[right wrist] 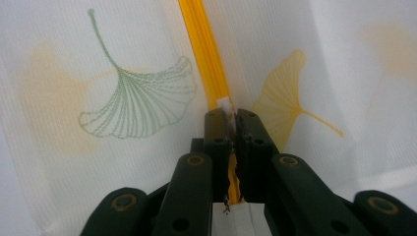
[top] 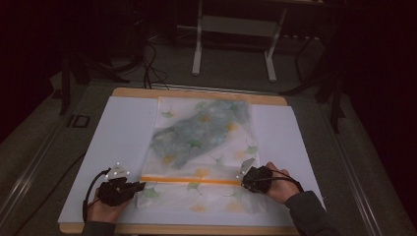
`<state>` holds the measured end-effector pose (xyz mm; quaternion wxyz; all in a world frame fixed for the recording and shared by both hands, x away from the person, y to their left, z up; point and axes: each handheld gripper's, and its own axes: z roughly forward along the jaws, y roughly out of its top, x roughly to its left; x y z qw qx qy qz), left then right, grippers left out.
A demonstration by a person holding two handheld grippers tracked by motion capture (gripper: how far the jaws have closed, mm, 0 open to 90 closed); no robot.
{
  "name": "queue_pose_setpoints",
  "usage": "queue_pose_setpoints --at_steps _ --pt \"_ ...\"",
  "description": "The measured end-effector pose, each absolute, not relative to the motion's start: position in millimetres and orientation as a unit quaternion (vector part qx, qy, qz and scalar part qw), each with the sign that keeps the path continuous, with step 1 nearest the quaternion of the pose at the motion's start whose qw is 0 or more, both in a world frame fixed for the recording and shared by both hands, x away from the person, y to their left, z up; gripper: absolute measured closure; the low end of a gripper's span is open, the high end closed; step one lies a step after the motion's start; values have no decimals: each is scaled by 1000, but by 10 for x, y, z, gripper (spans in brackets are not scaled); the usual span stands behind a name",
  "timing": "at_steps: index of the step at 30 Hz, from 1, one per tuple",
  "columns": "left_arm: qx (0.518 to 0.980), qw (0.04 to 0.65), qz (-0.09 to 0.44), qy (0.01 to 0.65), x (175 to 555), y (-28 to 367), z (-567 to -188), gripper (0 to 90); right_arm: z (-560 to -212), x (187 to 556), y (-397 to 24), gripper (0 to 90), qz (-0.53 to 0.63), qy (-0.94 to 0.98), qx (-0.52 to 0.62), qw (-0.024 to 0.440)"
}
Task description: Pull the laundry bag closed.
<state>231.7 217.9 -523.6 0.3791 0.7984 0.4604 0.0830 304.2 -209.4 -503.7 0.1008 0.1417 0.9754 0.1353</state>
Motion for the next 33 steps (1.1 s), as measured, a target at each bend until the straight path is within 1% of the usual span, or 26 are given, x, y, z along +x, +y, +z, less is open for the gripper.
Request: queue_pose_setpoints --at_steps 12,23,25,33 --pt "799 379 80 460 2311 2181 -5237 880 -5028 3036 -2203 847 126 976 148 99" --pt "801 378 78 458 2305 2183 -5242 879 -5027 3037 -2393 847 118 975 163 93" --pt "801 378 76 458 2302 2182 -5246 879 -5016 3041 -2432 848 119 974 165 102" --pt "804 376 67 457 2290 2178 -5266 879 -4959 3046 -2549 848 126 971 175 102"
